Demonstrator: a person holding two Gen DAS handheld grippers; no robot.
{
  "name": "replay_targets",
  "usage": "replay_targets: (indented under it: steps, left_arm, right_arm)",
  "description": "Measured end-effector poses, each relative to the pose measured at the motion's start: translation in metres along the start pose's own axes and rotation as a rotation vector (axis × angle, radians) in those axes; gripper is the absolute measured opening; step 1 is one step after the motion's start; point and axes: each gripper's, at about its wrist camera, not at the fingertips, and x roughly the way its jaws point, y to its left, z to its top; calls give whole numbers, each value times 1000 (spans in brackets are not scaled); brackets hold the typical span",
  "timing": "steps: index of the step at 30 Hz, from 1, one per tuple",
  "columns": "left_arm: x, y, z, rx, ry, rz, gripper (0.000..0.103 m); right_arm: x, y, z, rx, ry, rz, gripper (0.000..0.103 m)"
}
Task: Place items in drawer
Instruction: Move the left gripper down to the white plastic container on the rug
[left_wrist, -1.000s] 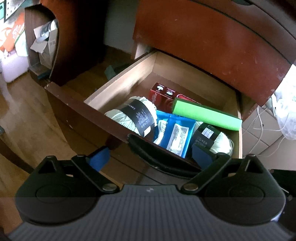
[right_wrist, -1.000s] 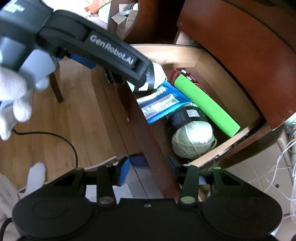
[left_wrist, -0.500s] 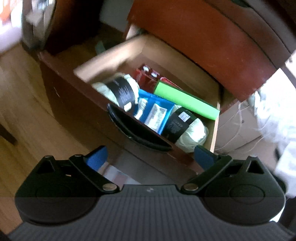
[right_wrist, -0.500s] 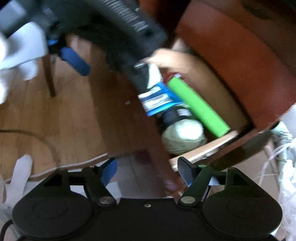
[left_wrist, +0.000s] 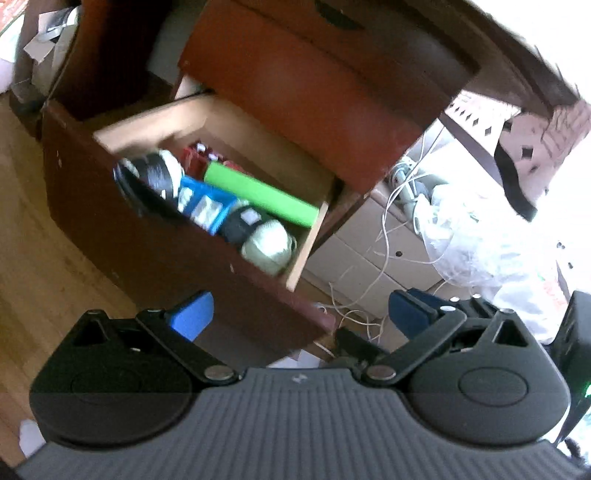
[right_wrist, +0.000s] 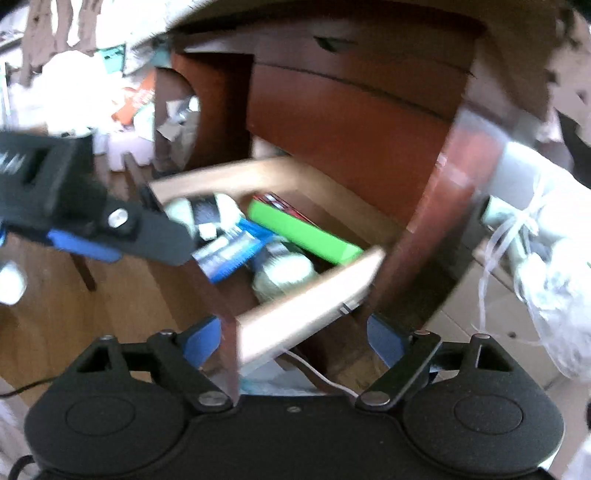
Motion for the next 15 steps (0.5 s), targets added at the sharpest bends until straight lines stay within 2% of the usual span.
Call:
replay_targets:
  steps: [3,5,7,11,15]
  left_arm:
    - [8,-10,-19,74,-25,56,103]
    - [13,-16,-31,122,-47,101,103]
    - [19,-15,-41,118,-56,120,103]
    - [26,-18,-65,177,-117,116,103]
    - [36,-6,-97,131,-156,81,103]
  right_arm:
    - [-7,-2,-10,-20,4,-37,90]
    - [-14,-4,-18,-27,-24,-26,91]
    - [-14,-4,-25,-25,-26,-11,93]
    - [-2,1,-44,-36,19,23,93]
    - [22,3,-68,-70,116,56,93]
